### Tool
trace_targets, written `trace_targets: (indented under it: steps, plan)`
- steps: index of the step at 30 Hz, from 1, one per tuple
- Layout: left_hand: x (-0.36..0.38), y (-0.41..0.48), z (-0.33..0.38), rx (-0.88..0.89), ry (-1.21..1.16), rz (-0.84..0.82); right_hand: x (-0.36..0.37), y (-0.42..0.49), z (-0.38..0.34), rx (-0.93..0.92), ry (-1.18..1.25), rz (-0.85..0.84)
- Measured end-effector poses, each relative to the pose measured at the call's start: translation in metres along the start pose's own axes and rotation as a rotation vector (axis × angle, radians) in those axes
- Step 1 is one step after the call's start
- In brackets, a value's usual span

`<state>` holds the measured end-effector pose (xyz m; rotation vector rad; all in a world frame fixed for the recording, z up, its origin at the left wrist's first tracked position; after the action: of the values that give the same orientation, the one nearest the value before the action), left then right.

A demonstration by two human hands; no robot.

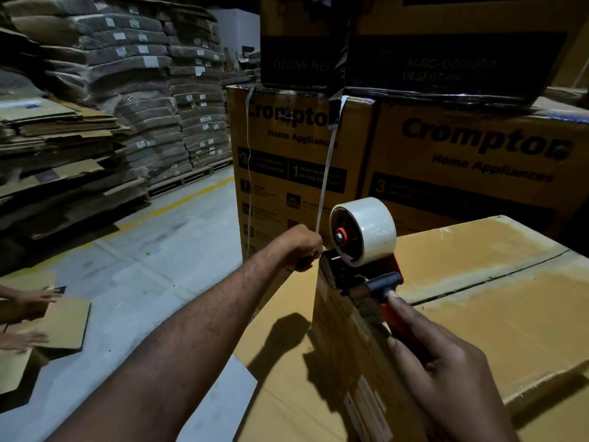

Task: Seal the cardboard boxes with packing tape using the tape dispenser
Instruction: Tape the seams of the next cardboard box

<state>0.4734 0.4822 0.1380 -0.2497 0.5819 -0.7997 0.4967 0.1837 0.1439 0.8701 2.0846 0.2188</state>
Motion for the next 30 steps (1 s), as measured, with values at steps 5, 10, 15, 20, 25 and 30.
trace_targets:
  steps: [5, 10, 15, 20, 25, 30]
  plan:
    - [0.005, 0.007, -0.013, -0.13, -0.028, -0.071, -0.002, 0.004, -0.002, 0.028, -0.04, -0.002]
    - [-0.003, 0.019, -0.009, -0.095, 0.214, -0.056, -0.007, 0.005, -0.006, 0.081, -0.05, -0.03]
    - [-0.013, 0.01, 0.029, 0.262, 0.815, 0.315, -0.011, 0.007, -0.016, 0.137, -0.052, -0.089]
    - [0.012, -0.006, 0.014, 0.235, 0.363, -0.122, -0.01, 0.008, -0.024, 0.095, -0.147, -0.13]
    - [0.024, -0.014, -0.018, 0.156, 0.149, -0.198, -0.006, 0.01, -0.035, 0.031, -0.263, -0.203]
    - [0.026, 0.008, -0.035, 0.131, 0.188, -0.255, -0.011, 0.012, -0.035, 0.076, -0.243, -0.229]
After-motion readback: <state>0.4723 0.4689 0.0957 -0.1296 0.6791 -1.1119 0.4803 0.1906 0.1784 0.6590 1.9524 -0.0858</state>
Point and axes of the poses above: each hand's wrist, its own y-axis towards the middle knuckle, its own x-axis out of the palm, z = x × y, the point moved 3 cm from there along y, towards the middle knuckle, and after that the axes turned 2 degrees about -x, right-handed, at the moved point
